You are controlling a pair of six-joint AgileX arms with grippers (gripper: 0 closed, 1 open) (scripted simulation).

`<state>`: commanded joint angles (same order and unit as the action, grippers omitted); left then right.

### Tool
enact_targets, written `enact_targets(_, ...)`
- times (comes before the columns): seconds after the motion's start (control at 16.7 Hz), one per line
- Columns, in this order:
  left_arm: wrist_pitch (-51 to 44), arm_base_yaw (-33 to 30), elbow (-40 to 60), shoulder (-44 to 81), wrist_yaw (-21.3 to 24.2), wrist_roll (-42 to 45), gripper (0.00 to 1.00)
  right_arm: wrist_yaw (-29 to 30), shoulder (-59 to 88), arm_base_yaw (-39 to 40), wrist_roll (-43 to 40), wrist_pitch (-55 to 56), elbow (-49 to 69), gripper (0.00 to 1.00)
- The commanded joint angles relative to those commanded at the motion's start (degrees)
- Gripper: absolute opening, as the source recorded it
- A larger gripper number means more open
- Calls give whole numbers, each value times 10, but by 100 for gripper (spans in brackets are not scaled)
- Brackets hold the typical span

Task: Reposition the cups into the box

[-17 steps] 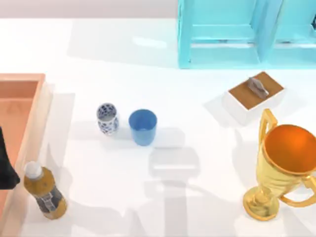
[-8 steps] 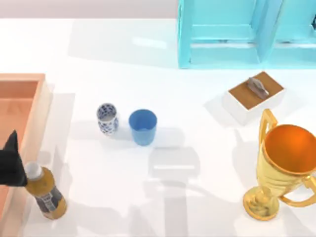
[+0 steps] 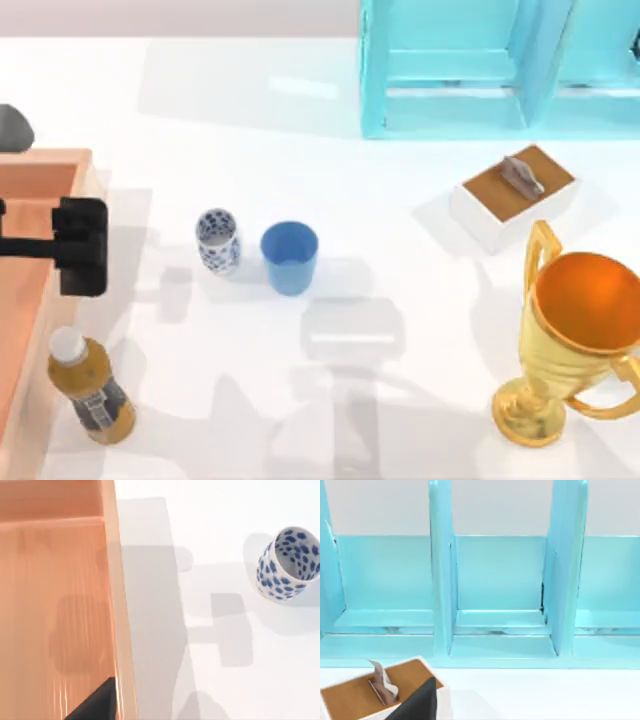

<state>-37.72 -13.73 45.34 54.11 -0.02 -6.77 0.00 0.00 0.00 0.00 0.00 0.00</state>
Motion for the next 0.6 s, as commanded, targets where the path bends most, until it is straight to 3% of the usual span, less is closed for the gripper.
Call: enact_targets(0.6,-319,-99,510,504,7,-123,100,0,0,0,0,0,0,100)
